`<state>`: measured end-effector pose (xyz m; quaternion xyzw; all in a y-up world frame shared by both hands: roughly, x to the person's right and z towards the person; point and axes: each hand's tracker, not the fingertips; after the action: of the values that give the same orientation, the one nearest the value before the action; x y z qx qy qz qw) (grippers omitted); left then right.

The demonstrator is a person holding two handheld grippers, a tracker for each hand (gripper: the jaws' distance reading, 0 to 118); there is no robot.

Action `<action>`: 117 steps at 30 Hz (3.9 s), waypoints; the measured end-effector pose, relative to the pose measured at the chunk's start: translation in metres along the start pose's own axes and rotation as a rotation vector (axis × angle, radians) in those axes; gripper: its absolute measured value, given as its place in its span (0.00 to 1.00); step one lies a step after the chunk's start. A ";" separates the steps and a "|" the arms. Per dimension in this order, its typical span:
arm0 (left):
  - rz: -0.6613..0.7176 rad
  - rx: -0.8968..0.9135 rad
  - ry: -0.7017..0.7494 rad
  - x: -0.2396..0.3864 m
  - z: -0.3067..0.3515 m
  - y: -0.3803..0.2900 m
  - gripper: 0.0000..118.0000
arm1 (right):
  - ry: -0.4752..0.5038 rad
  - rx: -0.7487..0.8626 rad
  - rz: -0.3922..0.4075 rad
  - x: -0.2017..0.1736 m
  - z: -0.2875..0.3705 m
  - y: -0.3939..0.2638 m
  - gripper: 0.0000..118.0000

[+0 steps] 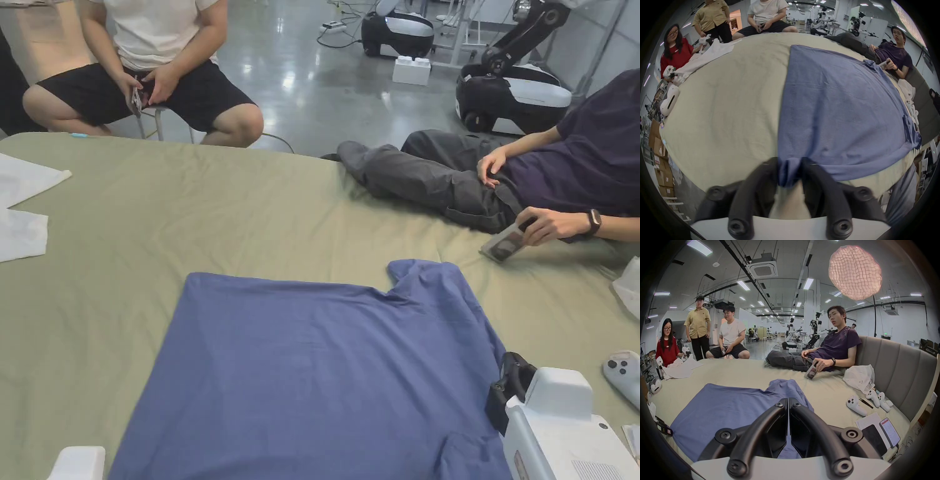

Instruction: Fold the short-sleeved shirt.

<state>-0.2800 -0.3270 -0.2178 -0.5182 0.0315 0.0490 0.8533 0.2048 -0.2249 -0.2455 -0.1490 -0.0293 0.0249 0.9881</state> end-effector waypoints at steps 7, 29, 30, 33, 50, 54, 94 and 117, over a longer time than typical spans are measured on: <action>0.023 0.019 -0.032 -0.006 0.011 -0.003 0.02 | -0.030 -0.259 0.036 0.054 0.015 -0.013 0.29; 0.034 0.046 -0.042 -0.007 0.012 -0.008 0.01 | 0.064 -0.721 0.027 0.085 0.009 -0.110 0.06; 0.034 0.053 -0.043 -0.007 0.015 -0.008 0.01 | 0.053 -0.706 0.059 0.084 0.014 -0.105 0.06; 0.027 0.075 -0.047 -0.007 0.024 -0.009 0.01 | 0.047 -0.706 0.098 0.080 0.026 -0.088 0.05; 0.046 0.296 -0.048 -0.001 0.015 0.116 0.01 | 0.041 -0.517 0.074 0.060 -0.079 0.019 0.06; 0.054 0.282 -0.041 -0.001 -0.011 0.154 0.01 | 0.040 -0.542 0.054 0.058 -0.135 0.018 0.06; 0.007 0.549 0.036 0.036 0.048 0.070 0.00 | 0.013 0.049 -0.042 -0.002 -0.017 0.001 0.00; -0.042 -0.018 0.063 0.032 -0.077 0.138 0.08 | -0.023 -0.104 -0.041 0.028 -0.033 -0.022 0.00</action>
<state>-0.2644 -0.3301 -0.3787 -0.5277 0.0472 0.0147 0.8480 0.2357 -0.2542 -0.2687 -0.1993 -0.0452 0.0049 0.9789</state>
